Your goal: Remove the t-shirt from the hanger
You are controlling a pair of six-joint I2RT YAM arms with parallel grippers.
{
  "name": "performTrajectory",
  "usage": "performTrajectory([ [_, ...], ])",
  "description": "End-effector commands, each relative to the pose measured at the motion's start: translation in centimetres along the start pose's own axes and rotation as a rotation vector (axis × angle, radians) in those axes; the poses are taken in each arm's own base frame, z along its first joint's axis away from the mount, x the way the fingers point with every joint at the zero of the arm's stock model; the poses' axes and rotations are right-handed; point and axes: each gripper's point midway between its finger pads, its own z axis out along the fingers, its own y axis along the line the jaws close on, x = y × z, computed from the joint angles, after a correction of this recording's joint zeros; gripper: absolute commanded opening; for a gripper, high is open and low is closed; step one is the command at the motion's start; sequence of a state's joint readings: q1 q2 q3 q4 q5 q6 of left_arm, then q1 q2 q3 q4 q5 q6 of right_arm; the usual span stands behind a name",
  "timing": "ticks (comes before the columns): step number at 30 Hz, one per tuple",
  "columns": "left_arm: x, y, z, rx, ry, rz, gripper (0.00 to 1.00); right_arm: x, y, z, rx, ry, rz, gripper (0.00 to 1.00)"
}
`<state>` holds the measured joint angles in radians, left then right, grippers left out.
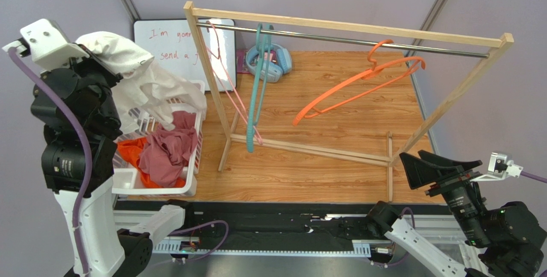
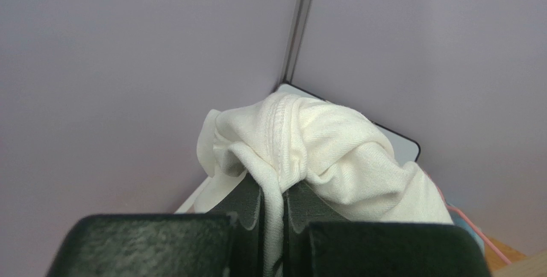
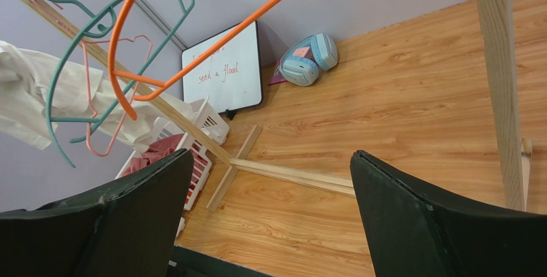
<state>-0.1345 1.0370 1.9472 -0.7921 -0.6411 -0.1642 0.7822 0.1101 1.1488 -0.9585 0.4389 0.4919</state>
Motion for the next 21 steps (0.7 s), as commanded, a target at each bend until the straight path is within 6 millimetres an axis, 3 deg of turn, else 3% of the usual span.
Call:
performTrajectory([
  [1, -2.5, 1.8, -0.3, -0.075, -0.074, 0.062, 0.00, 2.0, -1.9, 0.2, 0.076, 0.034, 0.003, 1.00],
  [3, -2.0, 1.8, 0.0, -0.080, -0.060, 0.086, 0.00, 3.4, -2.5, 0.6, 0.105, 0.064, 0.011, 1.00],
  [7, 2.0, 2.2, 0.3, -0.107, 0.023, 0.099, 0.00, 6.4, -3.0, 1.4, 0.120, 0.129, 0.046, 1.00],
  [8, 5.2, 2.6, 0.4, -0.124, 0.082, 0.127, 0.00, 6.9, -3.0, 1.5, 0.117, 0.139, 0.056, 1.00],
  [10, 8.9, 2.5, 0.5, -0.129, 0.136, 0.080, 0.00, 8.6, -2.7, 2.0, 0.094, 0.168, 0.090, 1.00],
  [11, 13.2, 2.7, 0.6, -0.137, 0.211, 0.104, 0.00, 8.9, -2.4, 2.3, 0.079, 0.168, 0.107, 1.00],
  [12, 15.5, 2.3, 0.8, -0.131, 0.250, 0.062, 0.00, 9.4, -2.0, 2.4, 0.054, 0.184, 0.121, 1.00],
  [13, 19.7, 1.4, 1.1, -0.085, 0.341, 0.072, 0.00, 9.8, -1.8, 2.5, 0.046, 0.191, 0.130, 1.00],
  [15, 23.7, 1.8, 1.8, -0.127, 0.445, 0.039, 0.00, 10.3, -1.4, 2.9, 0.032, 0.206, 0.154, 1.00],
  [16, 26.7, 1.4, 1.6, -0.117, 0.539, -0.018, 0.00, 10.5, -1.0, 2.9, 0.017, 0.220, 0.159, 1.00],
  [17, 28.5, 2.7, 2.2, -0.175, 0.593, -0.052, 0.00, 10.6, -0.9, 2.9, 0.013, 0.221, 0.161, 1.00],
  [19, 31.3, 2.0, 2.8, -0.139, 0.672, -0.139, 0.00, 10.6, -0.8, 2.9, 0.008, 0.224, 0.165, 1.00],
  [21, 32.1, 1.8, 3.6, -0.119, 0.686, -0.189, 0.00, 10.5, -0.8, 2.8, 0.007, 0.223, 0.171, 1.00],
])
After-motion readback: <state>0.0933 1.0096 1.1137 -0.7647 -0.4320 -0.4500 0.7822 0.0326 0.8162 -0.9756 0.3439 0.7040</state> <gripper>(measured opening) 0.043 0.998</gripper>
